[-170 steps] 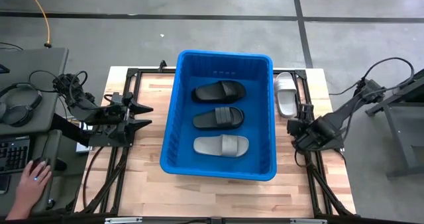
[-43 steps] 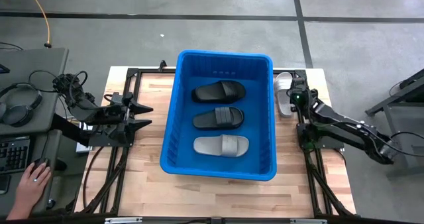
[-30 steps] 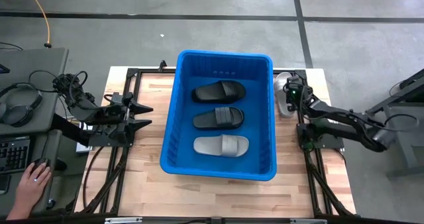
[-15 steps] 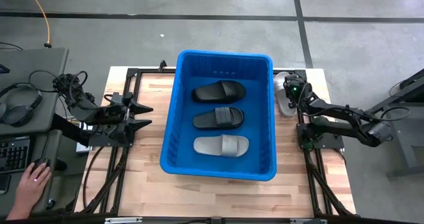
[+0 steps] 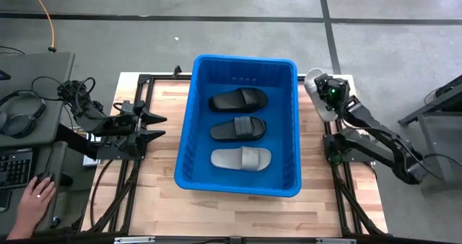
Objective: Pick and place slides into bin
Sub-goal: Put the gray slide into the blue container
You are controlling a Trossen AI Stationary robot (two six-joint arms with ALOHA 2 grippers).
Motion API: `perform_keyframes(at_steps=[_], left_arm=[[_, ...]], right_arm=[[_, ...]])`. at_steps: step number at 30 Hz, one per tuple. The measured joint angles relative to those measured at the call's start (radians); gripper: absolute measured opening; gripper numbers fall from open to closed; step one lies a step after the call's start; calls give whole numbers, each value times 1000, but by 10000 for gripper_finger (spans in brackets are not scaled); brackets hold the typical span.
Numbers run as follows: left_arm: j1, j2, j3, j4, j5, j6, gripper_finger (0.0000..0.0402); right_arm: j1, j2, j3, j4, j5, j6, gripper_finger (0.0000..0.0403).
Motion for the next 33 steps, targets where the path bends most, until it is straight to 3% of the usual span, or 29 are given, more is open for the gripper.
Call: perform_keyframes(at_steps=[13, 22, 29, 33], left_arm=[[0, 0, 0, -1, 4, 0, 253], [0, 0, 0, 15, -49, 0, 253], [0, 25, 0, 50, -161, -167, 253], [0, 54, 0, 59, -297, -309, 253]], right_arm=[[65, -84, 361, -143, -105, -182, 0], [235, -55, 543, -128, -125, -164, 0], [460, 49, 583, 119, -124, -171, 0], [585, 143, 583, 272, -99, -181, 0]])
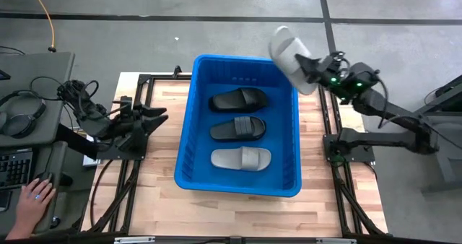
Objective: Pick and place slides into bin
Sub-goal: Put the gray slide into the blue container
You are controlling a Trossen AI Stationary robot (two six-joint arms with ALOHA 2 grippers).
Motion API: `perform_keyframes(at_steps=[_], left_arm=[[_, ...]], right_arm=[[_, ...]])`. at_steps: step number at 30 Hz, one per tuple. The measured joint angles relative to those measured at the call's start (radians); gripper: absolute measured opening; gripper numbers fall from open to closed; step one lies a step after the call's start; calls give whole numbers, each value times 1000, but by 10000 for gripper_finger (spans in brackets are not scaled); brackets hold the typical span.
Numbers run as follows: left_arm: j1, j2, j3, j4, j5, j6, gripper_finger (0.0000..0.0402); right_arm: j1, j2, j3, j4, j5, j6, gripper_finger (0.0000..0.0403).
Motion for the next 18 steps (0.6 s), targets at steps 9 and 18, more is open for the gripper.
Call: perform_keyframes(at_steps=[9, 18], left_arm=[[0, 27, 0, -28, -3, -271, 253], [0, 57, 0, -60, 123, -351, 253]], right_arm=[[235, 291, 0, 409, 129, -40, 0], [362, 621, 106, 717, 278, -6, 0]])
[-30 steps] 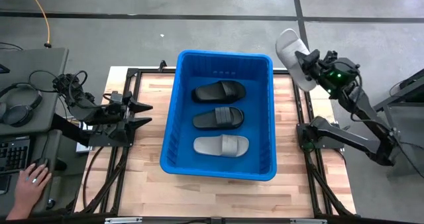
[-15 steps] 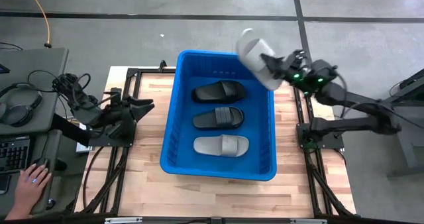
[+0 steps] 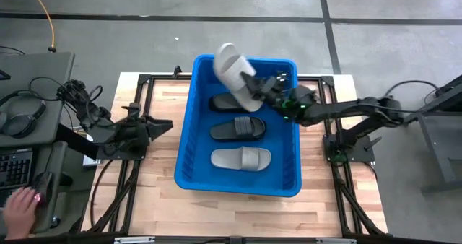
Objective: Pick and place slides into bin
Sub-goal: Put the gray slide into the blue container
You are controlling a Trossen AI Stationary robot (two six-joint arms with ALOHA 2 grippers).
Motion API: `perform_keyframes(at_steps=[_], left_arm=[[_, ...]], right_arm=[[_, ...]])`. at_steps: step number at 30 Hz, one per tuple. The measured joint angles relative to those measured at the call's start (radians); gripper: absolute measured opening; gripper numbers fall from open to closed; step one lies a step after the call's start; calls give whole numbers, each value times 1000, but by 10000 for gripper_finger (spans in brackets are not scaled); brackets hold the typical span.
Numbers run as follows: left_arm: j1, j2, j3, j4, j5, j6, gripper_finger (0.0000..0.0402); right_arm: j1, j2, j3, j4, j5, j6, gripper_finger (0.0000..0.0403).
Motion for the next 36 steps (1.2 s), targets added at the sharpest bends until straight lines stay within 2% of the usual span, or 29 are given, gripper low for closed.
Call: perform_keyframes(at_steps=[6, 11, 15, 22, 25, 36], left_arm=[[0, 43, 0, -9, -1, 0, 253], [0, 74, 0, -21, 0, -2, 253], [0, 91, 0, -17, -22, 39, 253], [0, 99, 0, 12, -48, 22, 253], [0, 99, 0, 55, -68, 25, 253], [0, 122, 0, 85, -139, 38, 253]], right_arm=[[38, 202, 298, -34, -32, -91, 0], [59, 345, 571, -248, -68, -119, 0], [83, 446, 719, -346, -110, -109, 0], [130, 554, 859, -357, -66, -100, 0], [150, 583, 900, -356, -16, -96, 0], [190, 678, 1028, -281, 55, -71, 0]])
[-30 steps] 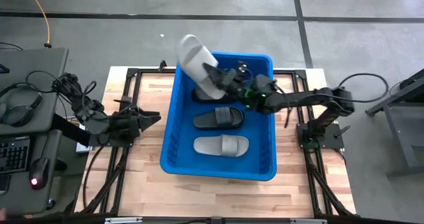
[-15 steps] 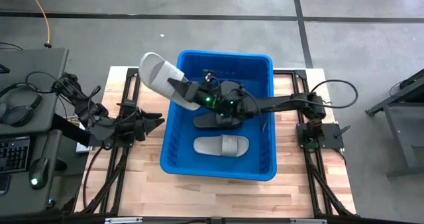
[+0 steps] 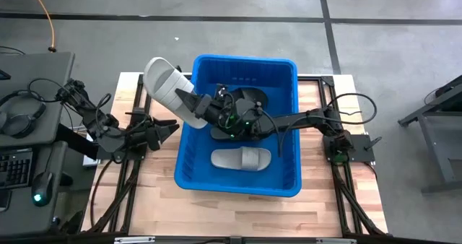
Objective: Pick and place slides into bin
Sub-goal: Put the gray slide into the blue container
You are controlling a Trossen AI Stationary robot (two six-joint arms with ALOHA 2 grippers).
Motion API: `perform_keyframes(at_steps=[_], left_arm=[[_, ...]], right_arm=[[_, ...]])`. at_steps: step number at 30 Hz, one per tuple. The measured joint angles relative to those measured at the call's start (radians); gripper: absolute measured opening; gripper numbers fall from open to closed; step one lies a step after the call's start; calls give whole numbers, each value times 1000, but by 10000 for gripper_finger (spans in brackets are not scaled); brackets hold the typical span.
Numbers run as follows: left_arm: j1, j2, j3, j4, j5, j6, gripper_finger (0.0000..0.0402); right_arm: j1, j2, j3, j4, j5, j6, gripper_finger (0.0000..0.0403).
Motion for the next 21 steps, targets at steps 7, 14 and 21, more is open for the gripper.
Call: perform_keyframes(at_steps=[7, 14, 21], left_arm=[[0, 48, 0, 143, -107, 50, 289], [0, 78, 0, 161, -172, 54, 339], [0, 65, 0, 173, -184, 99, 299]], right_arm=[[-11, 93, 103, 41, 71, -16, 0], [-21, 161, 207, 43, 23, 10, 0], [9, 161, 212, 77, -12, 72, 0]])
